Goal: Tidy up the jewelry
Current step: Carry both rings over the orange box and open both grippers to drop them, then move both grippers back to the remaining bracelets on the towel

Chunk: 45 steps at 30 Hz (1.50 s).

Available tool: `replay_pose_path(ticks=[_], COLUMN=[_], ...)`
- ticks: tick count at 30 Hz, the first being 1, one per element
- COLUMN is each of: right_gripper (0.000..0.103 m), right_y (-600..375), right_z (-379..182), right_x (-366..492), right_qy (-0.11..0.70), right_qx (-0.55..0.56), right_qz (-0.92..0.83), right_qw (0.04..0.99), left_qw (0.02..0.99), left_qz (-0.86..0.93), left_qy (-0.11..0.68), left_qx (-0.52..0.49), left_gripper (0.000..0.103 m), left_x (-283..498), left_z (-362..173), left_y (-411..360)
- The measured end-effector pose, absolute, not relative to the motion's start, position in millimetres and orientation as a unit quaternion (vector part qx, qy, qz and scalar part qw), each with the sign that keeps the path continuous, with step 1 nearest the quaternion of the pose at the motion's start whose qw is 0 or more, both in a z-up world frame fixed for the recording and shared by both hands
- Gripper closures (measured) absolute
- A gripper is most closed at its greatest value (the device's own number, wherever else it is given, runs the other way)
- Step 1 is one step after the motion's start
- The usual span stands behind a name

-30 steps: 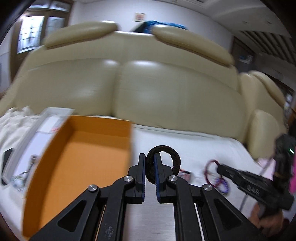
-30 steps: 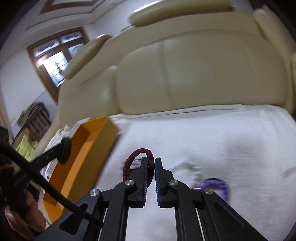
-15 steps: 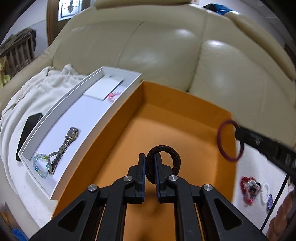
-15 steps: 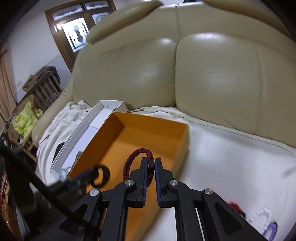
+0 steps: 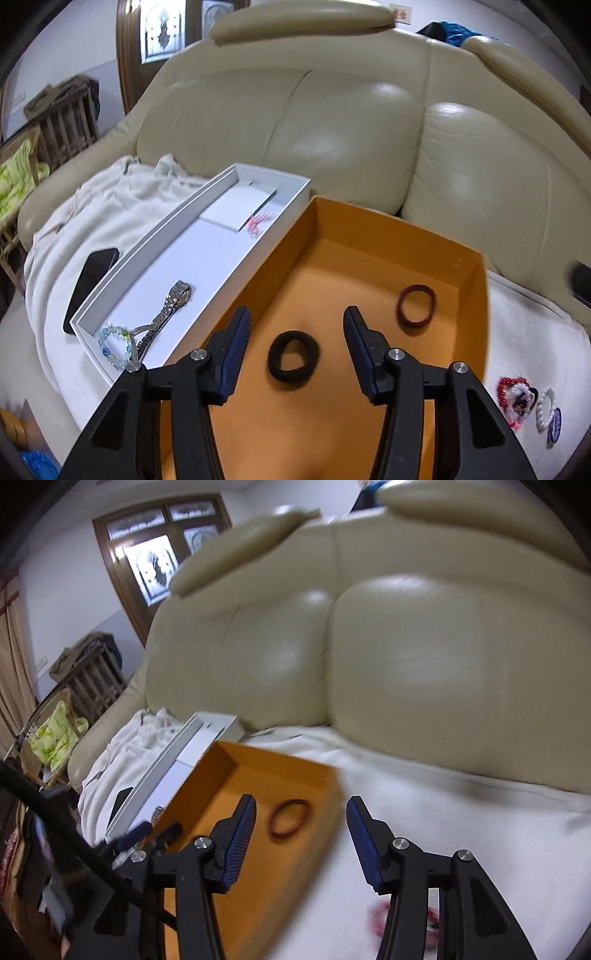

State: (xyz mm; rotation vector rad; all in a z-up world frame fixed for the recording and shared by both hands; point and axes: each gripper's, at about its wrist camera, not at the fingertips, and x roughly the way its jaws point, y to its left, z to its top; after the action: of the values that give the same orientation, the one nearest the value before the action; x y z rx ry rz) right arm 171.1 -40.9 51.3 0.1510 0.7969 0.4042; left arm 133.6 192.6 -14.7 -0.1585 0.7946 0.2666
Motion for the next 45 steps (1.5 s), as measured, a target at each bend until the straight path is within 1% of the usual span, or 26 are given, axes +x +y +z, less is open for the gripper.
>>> replay_pose_path(ticks=[4,7,10,13,16,20,23,26,27,29,33,35,36,41,42,44,45], right_gripper=[0.048,0.048,0.053,0.061,0.062,0.062,0.062,0.062,0.062,0.062,0.062,0.062,0.062,0.062,0.062,0.062,0.062], right_y=[-117.7,-166.8,-185.5,-192.6,-217.8,-247.9,-255.5,-259.4,-260.2,-262.2,-268.2,-268.1,-269.4,-277.8,-279.6,-282.1,-282.7], right_z=[53.2,39.7,23.5,9.6,1.3,-16.7,-38.4,-50.5,-51.3,-50.6,-48.5,-48.8,-49.5,-55.0,-55.0,-55.5,-55.3], right_x=[128.8,95.8,77.7,69.5,68.6,74.7,82.3,83.0,82.9,81.5,79.8,79.9,80.1,78.7,78.5,78.0,77.5], right_qy=[0.373,0.374,0.386,0.398,0.398,0.434,0.494,0.516,0.516,0.513,0.512,0.515,0.517,0.521,0.521,0.520,0.519], right_qx=[0.119,0.168,0.192,0.196,0.218,0.229,0.207,0.189,0.180,0.175,0.196,0.187,0.188,0.202,0.205,0.210,0.211], right_qz=[0.160,0.144,0.144,0.150,0.123,0.089,0.068,0.062,0.058,0.056,0.072,0.066,0.063,0.050,0.049,0.049,0.047], right_qw=[0.906,0.900,0.891,0.884,0.883,0.867,0.842,0.833,0.835,0.839,0.833,0.834,0.833,0.828,0.827,0.827,0.827], left_qw=[0.928,0.940,0.947,0.952,0.953,0.948,0.941,0.937,0.937,0.934,0.927,0.921,0.918,0.906,0.906,0.905,0.904], left_qz=[0.102,0.088,0.076,0.045,0.004,-0.042,-0.070,-0.087,-0.092,-0.104,-0.121,-0.128,-0.132,-0.145,-0.143,-0.138,-0.138], left_qy=[0.356,0.328,0.312,0.304,0.304,0.313,0.331,0.337,0.338,0.342,0.355,0.368,0.374,0.397,0.398,0.402,0.403], left_qx=[-0.052,-0.016,-0.009,0.004,0.016,0.032,0.019,0.005,0.006,0.010,0.024,0.028,0.025,0.012,0.018,0.028,0.030], left_gripper=[0.050,0.046,0.046,0.046,0.046,0.046,0.046,0.047,0.048,0.057,0.060,0.075,0.076,0.076,0.074,0.060,0.059], left_x=[120.1,107.0,97.6,90.9,86.3,88.1,90.8,89.7,89.5,89.4,87.6,91.4,92.6,99.5,99.8,102.4,103.5], left_z=[1.4,10.1,15.1,17.2,16.5,10.6,6.1,2.7,1.0,-1.8,-9.8,-16.0,-18.5,-28.6,-30.4,-35.1,-37.2], left_y=[165.0,137.6,118.1,97.7,80.5,60.0,53.7,51.9,49.9,44.9,31.9,27.9,26.8,20.5,17.4,11.6,10.0])
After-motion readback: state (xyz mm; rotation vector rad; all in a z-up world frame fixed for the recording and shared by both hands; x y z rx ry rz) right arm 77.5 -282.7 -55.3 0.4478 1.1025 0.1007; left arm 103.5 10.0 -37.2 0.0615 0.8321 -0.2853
